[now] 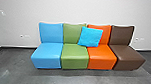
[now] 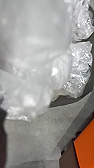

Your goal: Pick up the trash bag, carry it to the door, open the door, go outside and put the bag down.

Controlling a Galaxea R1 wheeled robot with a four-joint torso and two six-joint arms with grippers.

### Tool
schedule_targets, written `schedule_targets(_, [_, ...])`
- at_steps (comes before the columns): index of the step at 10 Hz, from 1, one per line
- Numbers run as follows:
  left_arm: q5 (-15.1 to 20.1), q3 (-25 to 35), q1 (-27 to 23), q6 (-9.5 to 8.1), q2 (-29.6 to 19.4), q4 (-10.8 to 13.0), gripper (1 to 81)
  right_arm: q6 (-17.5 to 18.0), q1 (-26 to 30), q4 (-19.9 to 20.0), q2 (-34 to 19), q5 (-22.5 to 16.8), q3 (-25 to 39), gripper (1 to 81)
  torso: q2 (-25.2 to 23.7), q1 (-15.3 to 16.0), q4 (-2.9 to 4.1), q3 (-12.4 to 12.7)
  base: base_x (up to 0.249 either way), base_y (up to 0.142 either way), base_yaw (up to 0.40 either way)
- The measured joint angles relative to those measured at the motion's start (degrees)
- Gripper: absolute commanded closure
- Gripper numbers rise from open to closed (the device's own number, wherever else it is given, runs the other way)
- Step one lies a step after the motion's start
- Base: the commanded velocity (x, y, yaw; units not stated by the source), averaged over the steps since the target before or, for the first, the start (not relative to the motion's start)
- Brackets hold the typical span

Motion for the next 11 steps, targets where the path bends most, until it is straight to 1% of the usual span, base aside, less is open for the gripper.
schedule_targets(3, [0.15,0.50,0.66,0.00,-0.29,0.05,81.1,0.00,-0.35,-0.02,0.54,-0.09,-1.21,1.0,6.10,-4.09,0.00,6.27,0.000,0.000,0.000])
schedule_targets(5, [0.28,0.50,2.10,0.00,-0.49,0.88,81.1,0.00,-0.91,-0.09,1.87,-0.35,-2.01,1.0,10.06,-6.71,0.00,10.36,0.000,0.000,0.000])
schedule_targets(7, [0.54,0.45,5.12,0.00,-0.46,3.78,81.1,0.00,-1.51,-0.13,3.24,-0.99,-3.41,1.0,14.23,-9.51,0.00,14.01,0.000,0.000,0.000])
schedule_targets(9, [0.78,0.33,9.48,0.00,-0.43,7.00,81.1,-0.44,-2.58,-0.24,5.32,-1.33,-6.47,1.0,17.44,-11.63,0.00,15.04,0.000,0.000,0.000])
schedule_targets(11, [0.12,-0.16,13.48,0.00,0.30,11.06,81.1,-1.68,-3.06,-0.22,8.84,-1.05,-10.61,1.0,21.50,-14.30,0.00,15.26,0.000,0.000,0.000])
